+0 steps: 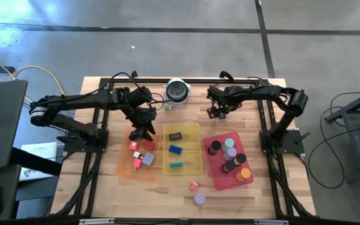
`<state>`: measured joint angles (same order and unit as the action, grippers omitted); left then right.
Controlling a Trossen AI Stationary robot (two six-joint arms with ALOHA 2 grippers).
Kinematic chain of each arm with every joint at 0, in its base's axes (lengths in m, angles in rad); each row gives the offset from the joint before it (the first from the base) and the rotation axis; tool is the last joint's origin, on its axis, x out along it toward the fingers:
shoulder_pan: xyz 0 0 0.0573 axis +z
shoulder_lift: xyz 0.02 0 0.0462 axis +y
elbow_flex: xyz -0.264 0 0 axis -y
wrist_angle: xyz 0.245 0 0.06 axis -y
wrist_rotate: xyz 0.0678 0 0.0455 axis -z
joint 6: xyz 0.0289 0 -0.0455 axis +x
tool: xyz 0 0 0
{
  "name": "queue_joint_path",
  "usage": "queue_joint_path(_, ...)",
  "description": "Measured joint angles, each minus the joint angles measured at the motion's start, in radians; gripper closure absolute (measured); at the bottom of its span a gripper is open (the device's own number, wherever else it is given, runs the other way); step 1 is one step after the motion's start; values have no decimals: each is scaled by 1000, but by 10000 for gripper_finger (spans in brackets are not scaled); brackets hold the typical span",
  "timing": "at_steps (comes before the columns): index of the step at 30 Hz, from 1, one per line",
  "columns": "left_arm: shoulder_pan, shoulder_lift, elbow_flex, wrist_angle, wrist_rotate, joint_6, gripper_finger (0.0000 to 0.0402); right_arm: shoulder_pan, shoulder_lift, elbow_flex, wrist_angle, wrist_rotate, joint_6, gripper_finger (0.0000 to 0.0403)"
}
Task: Pick & Place Office items
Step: Put the blue digital timer into the yellow bin
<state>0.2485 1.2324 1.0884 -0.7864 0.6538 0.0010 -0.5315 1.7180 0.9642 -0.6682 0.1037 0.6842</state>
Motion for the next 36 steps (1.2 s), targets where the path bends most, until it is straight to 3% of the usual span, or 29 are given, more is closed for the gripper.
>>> queue_joint_path(10, 0, 0, -26, 5, 64, 1, 201, 20, 51, 6, 12, 0, -6, 151)
queue_joint_path(20, 0, 0, -63, 7, 184, -6, 201, 21, 54, 3, 19, -22, -99, 277)
queue_joint_path(29, 0, 0, -78, -13, 247, -5, 201, 56, 31, 2, -7, 49, -170, 278)
queue_joint_path(36, 0, 0, -78, -82, 252, 17, 201, 147, -77, 122, -227, 115, -162, 278)
